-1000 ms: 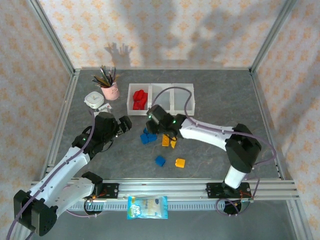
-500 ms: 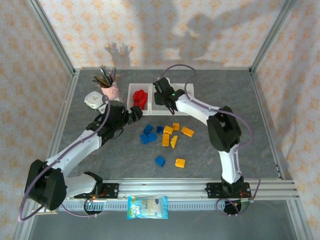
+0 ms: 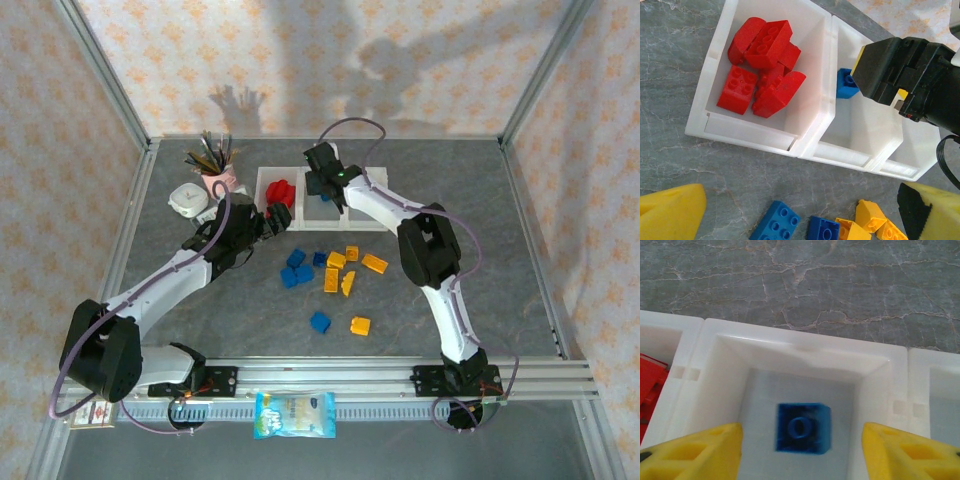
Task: Sort the legos into containers by color
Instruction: Place the lego in the container, then pick up the lego from the center of the table.
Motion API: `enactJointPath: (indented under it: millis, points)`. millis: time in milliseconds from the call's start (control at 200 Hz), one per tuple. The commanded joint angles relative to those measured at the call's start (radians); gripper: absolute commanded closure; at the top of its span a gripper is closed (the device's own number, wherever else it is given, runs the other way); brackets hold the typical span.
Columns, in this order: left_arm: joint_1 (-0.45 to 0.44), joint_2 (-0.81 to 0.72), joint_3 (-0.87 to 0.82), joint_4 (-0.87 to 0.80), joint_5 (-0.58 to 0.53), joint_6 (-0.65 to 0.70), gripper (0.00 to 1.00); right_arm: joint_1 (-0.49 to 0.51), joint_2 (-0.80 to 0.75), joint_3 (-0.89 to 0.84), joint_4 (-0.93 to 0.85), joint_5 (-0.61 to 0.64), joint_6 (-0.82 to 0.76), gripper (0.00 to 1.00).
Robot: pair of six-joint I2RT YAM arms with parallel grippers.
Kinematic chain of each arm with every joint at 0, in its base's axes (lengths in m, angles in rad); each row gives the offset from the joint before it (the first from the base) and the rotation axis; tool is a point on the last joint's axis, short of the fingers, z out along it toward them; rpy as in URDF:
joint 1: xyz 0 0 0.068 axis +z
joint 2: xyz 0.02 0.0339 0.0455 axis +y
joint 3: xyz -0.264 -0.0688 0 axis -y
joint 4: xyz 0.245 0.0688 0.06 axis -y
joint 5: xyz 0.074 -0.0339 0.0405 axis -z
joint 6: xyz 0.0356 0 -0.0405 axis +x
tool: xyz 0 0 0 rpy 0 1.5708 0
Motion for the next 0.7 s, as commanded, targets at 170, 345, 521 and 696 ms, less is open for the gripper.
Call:
enactJointPath:
  millis: [170,345,521,696]
  points:
    - [0.004,-0.087,0.008,-0.01,0.017,0.013,0.01,0.024,-0.162,-0.097,-0.033,-0.051,0.001,0.33]
    - [0.004,-0.183,-0.035,-0.063,0.001,0.015,0.0,0.077,-0.264,-0.235,-0.034,-0.065,0.031,0.31]
    - [0.004,-0.29,-0.088,-0.139,-0.038,0.014,0.01,0.151,-0.336,-0.353,-0.034,-0.075,0.074,0.28]
    - [0.004,-0.387,-0.145,-0.208,-0.081,0.003,0.01,0.222,-0.367,-0.433,-0.015,-0.083,0.136,0.25]
